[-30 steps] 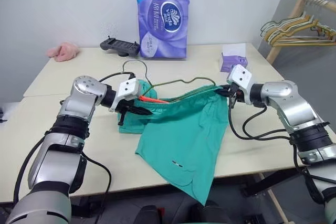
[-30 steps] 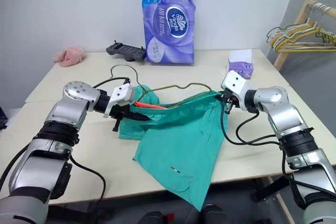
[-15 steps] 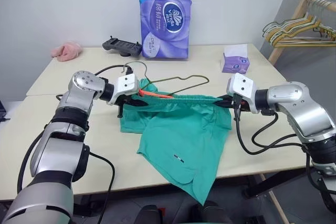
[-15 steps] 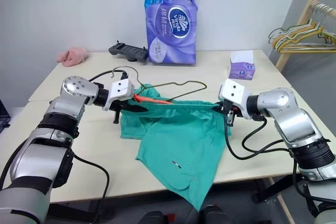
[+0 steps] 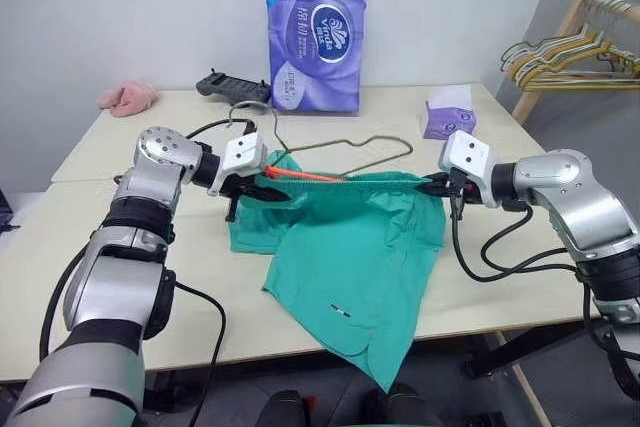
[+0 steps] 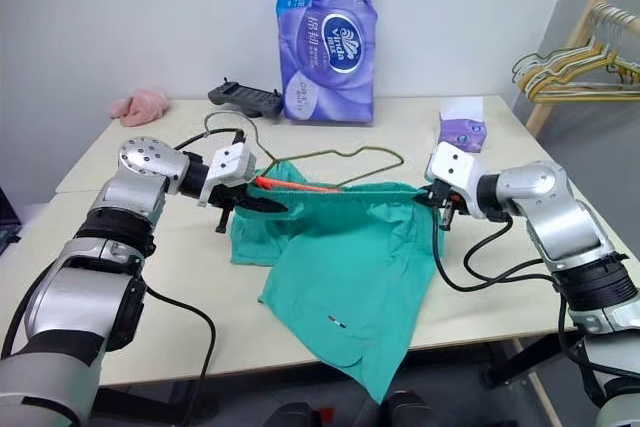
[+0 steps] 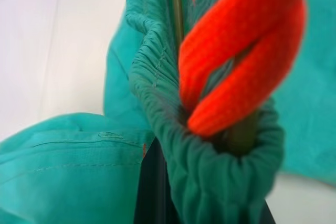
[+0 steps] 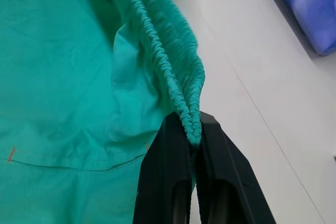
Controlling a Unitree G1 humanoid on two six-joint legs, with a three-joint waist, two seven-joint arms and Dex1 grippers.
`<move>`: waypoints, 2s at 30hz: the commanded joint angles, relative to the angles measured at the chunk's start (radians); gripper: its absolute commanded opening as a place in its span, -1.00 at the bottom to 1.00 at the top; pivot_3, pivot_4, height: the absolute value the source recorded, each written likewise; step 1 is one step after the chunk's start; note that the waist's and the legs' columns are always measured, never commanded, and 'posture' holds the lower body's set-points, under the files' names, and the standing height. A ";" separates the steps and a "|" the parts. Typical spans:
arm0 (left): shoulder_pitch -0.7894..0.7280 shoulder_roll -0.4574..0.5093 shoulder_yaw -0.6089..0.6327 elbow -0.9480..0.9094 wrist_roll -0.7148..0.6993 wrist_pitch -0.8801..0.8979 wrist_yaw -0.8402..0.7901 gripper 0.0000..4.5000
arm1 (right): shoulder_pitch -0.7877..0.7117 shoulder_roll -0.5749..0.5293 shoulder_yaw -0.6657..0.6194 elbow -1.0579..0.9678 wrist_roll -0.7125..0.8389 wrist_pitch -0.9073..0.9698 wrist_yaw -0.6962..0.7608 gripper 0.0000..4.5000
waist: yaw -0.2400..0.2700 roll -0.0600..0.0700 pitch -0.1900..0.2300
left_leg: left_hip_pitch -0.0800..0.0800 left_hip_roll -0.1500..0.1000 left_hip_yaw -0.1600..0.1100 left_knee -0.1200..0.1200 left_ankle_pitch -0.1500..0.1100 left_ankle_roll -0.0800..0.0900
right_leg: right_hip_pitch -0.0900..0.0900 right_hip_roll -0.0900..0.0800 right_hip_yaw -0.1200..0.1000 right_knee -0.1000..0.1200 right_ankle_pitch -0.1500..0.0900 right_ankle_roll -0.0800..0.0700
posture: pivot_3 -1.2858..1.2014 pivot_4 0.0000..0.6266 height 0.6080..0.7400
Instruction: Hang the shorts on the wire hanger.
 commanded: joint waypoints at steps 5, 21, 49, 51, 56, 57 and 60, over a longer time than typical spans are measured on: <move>-0.032 0.057 -0.068 0.094 0.150 -0.173 0.153 -1.00 | -0.049 -0.038 -0.050 -0.041 -0.006 0.013 0.029 -0.99 | 0.000 0.000 0.000 | 0.000 0.001 0.000 0.000 0.000 0.000 | 0.000 0.000 0.000 0.000 0.000 0.000 | 0.05 -0.96 1.00; -0.160 -0.059 -0.133 0.202 0.267 -0.291 0.371 -1.00 | -0.201 0.153 0.078 -0.112 -0.044 0.152 -0.005 -0.99 | -0.004 0.000 0.000 | 0.000 0.001 0.000 0.000 0.000 0.000 | 0.000 0.000 -0.001 0.001 0.000 0.000 | 0.03 -0.96 1.00; -0.220 -0.104 -0.111 0.233 0.287 -0.278 0.494 -1.00 | -0.185 0.143 0.178 -0.112 -0.188 0.164 0.133 -0.99 | -0.009 0.000 0.000 | 0.000 0.001 0.000 0.000 0.000 0.000 | -0.001 0.000 -0.001 0.000 0.000 0.000 | 0.05 -0.92 1.00; -0.220 -0.105 -0.110 0.235 0.291 -0.278 0.499 -1.00 | -0.198 0.153 0.178 -0.112 -0.190 0.174 0.126 -0.99 | -0.009 0.000 0.000 | 0.000 0.001 0.000 0.000 0.000 0.000 | -0.001 0.000 -0.001 0.000 0.000 0.000 | 0.05 -0.93 1.00; -0.213 -0.106 -0.112 0.235 0.296 -0.275 0.507 -1.00 | -0.257 0.195 0.159 -0.119 -0.176 0.216 0.112 -0.99 | -0.009 0.000 0.000 | 0.000 0.000 0.000 0.000 0.000 0.000 | -0.001 0.000 -0.001 0.000 0.000 0.000 | 0.05 -0.94 1.00; -0.212 -0.106 -0.114 0.235 0.299 -0.272 0.509 -1.00 | -0.275 0.206 0.152 -0.125 -0.172 0.226 0.109 -0.99 | -0.009 0.000 0.000 | 0.000 0.000 0.000 0.000 0.000 0.000 | -0.001 0.000 -0.001 0.001 0.000 0.000 | 0.05 -0.94 1.00; -0.212 -0.099 -0.125 0.235 0.312 -0.261 0.513 -1.00 | -0.302 0.217 0.144 -0.132 -0.171 0.233 0.102 -0.99 | -0.009 0.000 -0.001 | 0.000 0.000 0.000 0.000 0.000 0.000 | -0.001 0.000 -0.002 0.001 0.000 0.000 | 0.05 -0.96 1.00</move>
